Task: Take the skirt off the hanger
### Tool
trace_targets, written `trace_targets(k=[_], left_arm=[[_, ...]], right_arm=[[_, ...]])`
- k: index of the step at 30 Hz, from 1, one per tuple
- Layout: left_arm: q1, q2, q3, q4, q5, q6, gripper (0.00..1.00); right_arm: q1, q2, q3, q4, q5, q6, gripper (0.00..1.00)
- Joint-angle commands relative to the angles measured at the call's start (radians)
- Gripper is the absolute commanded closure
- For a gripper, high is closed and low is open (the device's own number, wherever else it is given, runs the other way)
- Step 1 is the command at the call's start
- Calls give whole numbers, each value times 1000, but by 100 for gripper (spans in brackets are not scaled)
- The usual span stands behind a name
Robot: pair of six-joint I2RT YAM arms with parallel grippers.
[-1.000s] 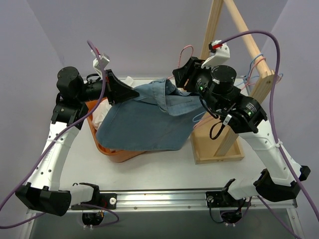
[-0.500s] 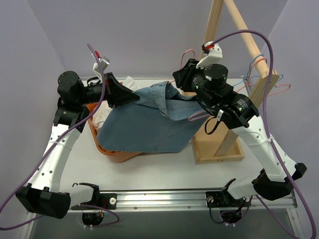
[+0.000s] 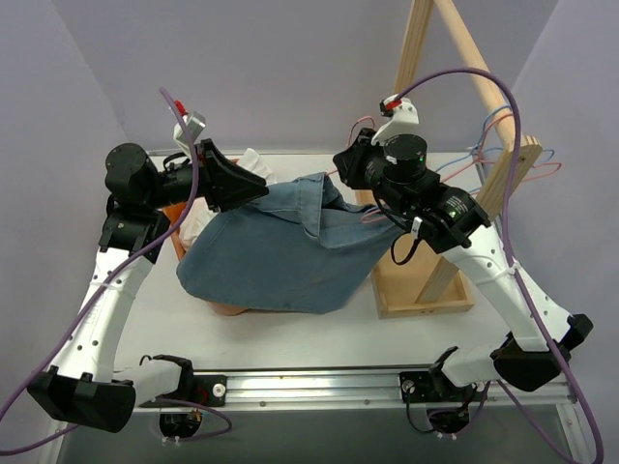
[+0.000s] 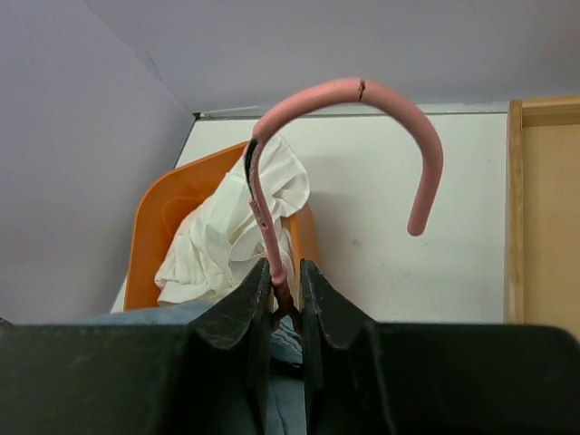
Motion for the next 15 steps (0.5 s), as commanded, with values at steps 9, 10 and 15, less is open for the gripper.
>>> trace_targets(k=[9, 10, 15], left_arm=[[-104, -35, 68, -73, -53, 100, 6], [-130, -29, 131, -154, -112, 169, 6], [-306, 20, 263, -528, -403, 464, 6]], right_arm=[[3, -70, -104, 80, -41, 67, 100], [5, -70, -104, 82, -44, 67, 100], [5, -77, -98, 82, -58, 78, 100]])
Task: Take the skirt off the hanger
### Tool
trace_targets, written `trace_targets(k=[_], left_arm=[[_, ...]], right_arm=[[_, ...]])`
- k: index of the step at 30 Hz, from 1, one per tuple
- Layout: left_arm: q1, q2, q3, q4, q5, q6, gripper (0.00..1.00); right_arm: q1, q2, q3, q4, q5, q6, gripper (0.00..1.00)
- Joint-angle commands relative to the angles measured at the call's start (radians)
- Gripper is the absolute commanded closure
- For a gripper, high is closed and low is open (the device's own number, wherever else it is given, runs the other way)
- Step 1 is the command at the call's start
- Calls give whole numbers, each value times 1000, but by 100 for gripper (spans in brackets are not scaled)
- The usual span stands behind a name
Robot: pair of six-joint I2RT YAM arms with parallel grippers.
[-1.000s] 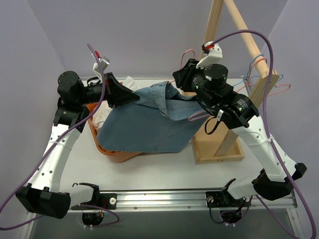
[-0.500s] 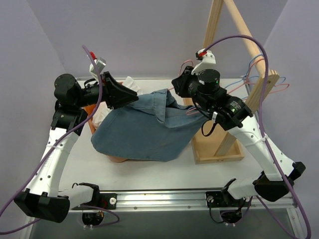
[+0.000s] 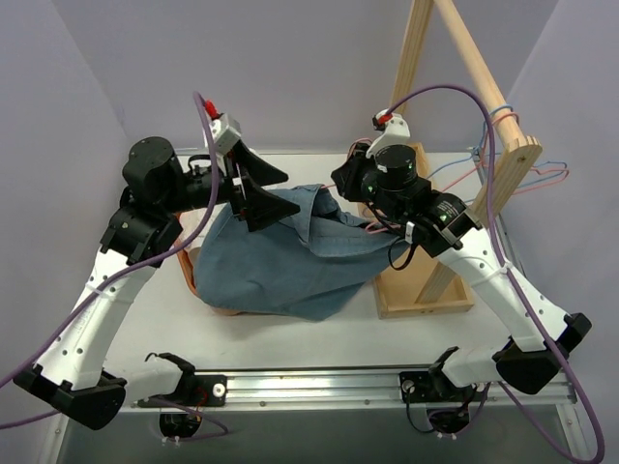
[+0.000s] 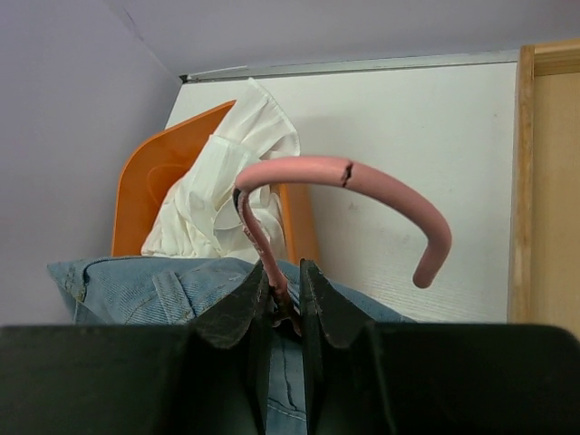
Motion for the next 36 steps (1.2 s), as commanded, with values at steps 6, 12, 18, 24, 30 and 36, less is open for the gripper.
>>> trace_targets(k=[6, 12, 18, 24, 30, 36], left_arm=[[-193, 44, 113, -347, -542, 231, 6], [-218, 76, 111, -362, -763, 200, 6], [-247, 91, 71, -315, -845, 175, 6], [-323, 111, 82, -301, -960, 175, 6], [-393, 105, 90, -284, -1023, 168, 6], [-483, 120, 86, -284, -1160, 175, 6]], right_arm=[[4, -59, 29, 94, -32, 47, 100], [6, -69, 17, 107, -62, 62, 100], [4, -83, 5, 105, -59, 64, 100], [6, -89, -9, 116, -68, 68, 100], [6, -91, -14, 110, -55, 64, 100], [6, -100, -24, 119, -56, 68, 100]])
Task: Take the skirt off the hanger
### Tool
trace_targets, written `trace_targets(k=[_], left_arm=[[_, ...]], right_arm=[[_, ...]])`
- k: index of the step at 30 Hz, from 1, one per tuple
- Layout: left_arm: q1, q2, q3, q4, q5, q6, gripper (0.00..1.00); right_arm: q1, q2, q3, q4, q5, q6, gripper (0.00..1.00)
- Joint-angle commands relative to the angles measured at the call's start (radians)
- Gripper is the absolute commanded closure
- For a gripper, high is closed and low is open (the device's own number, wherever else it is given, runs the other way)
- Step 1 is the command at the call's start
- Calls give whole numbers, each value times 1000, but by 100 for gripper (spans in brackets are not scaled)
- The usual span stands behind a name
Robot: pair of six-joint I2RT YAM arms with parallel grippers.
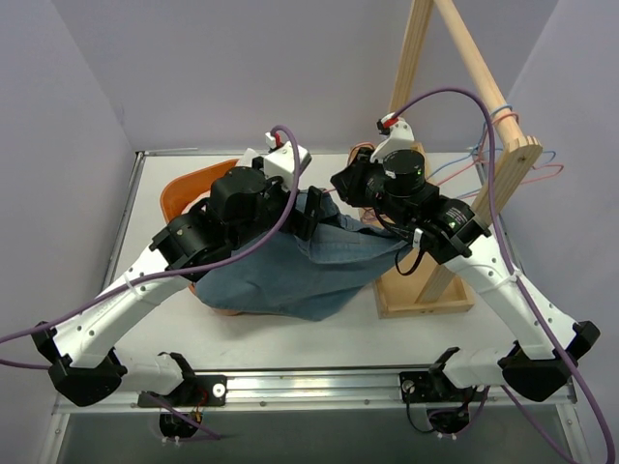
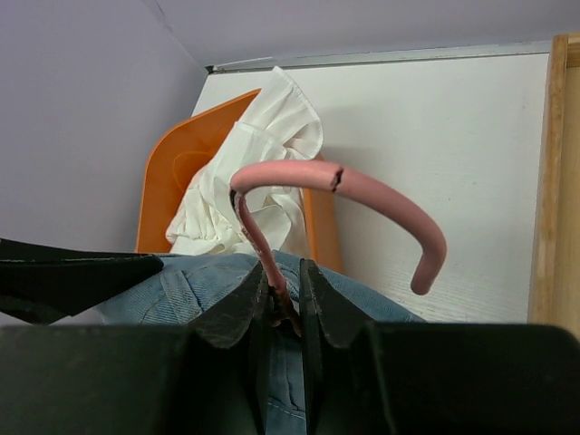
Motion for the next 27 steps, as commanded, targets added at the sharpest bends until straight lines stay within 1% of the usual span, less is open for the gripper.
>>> trace_targets(k=[1, 3, 4, 6, 7, 10, 11, 13, 14, 15, 17, 20, 21, 23, 24, 26, 27], left_arm=[[-30, 18, 22, 31, -109, -2, 6], [-43, 47, 36, 9, -140, 2, 6], [-44, 58, 56, -3, -176, 2, 4], [-46, 83, 75, -34, -206, 12, 0], [-46, 87, 88, -42, -230, 16, 7], [-46, 96, 102, -57, -265, 33, 11], [-46, 98, 111, -62, -273, 42, 19], [-46, 98, 122, -68, -284, 52, 29], [-46, 96, 133, -72, -288, 55, 41], [-46, 95, 140, -74, -289, 58, 47], [-46, 96, 171, -88, -290, 64, 55], [-44, 103, 216, -112, -290, 73, 61], [-46, 104, 246, -120, -287, 73, 66], [-46, 104, 272, -131, -284, 75, 70], [-46, 106, 294, -134, -281, 76, 80], [-44, 107, 312, -137, -290, 78, 87], [-44, 110, 323, -141, -289, 78, 95]], right_arm=[[6, -52, 2, 119, -7, 50, 100], [6, -53, -1, 119, -12, 51, 100], [6, -58, -1, 116, -10, 51, 100], [6, -62, 4, 107, 0, 48, 100], [6, -70, 2, 99, 3, 45, 100], [6, -85, -4, 93, 14, 42, 100], [6, -88, -5, 91, 16, 42, 100], [6, -96, -10, 87, 19, 41, 100], [6, -98, -13, 84, 20, 39, 100], [6, -99, -15, 76, 23, 31, 100], [6, -107, -28, 64, 33, 24, 100], [6, -136, -76, 67, 28, 1, 100], [6, -151, -90, 70, 27, -7, 100], [6, -167, -129, 68, 28, -24, 100], [6, -174, -143, 67, 30, -25, 100], [6, -200, -169, 78, 30, -27, 100], [4, -206, -195, 82, 27, -27, 100]])
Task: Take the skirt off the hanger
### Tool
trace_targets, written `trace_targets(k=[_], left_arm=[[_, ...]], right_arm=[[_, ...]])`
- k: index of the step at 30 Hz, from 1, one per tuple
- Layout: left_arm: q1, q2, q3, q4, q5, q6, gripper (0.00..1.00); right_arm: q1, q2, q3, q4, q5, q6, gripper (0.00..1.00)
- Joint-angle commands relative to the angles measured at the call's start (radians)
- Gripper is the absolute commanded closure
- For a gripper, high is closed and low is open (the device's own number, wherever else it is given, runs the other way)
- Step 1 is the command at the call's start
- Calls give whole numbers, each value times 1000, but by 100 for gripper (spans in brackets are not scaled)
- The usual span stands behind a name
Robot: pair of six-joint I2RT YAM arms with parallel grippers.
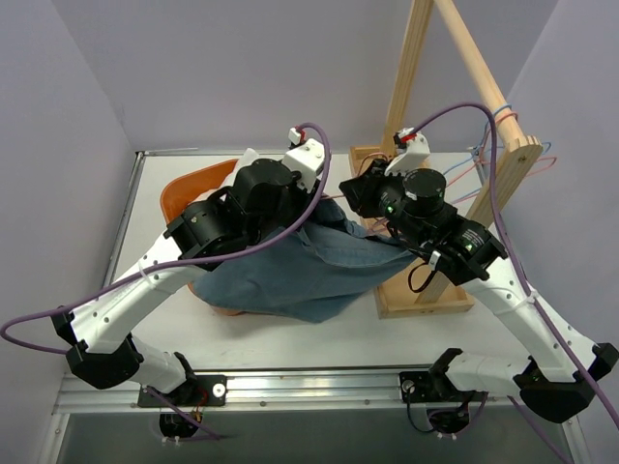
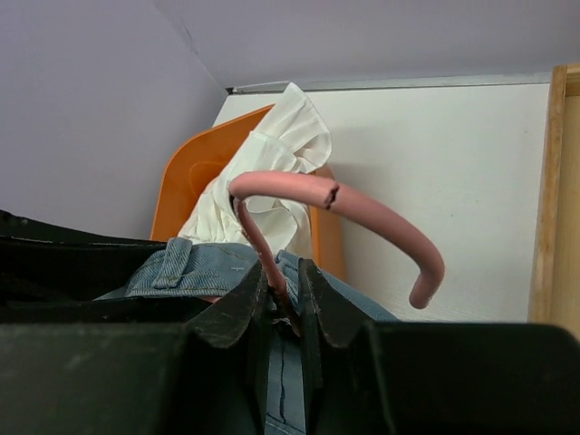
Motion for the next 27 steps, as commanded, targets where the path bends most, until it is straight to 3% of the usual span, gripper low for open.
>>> trace_targets(k=[1, 14, 20, 27], left_arm=[[25, -12, 131, 60, -102, -5, 97], [21, 59, 316, 116, 277, -184, 98], [24, 68, 354, 87, 213, -154, 98], [129, -32, 230, 53, 104, -106, 98]], right_arm=[[-3, -75, -56, 0, 22, 3, 100], [78, -9, -130, 161, -60, 40, 100], [129, -26, -116, 113, 52, 27, 100], [129, -130, -112, -38, 150, 4, 100]])
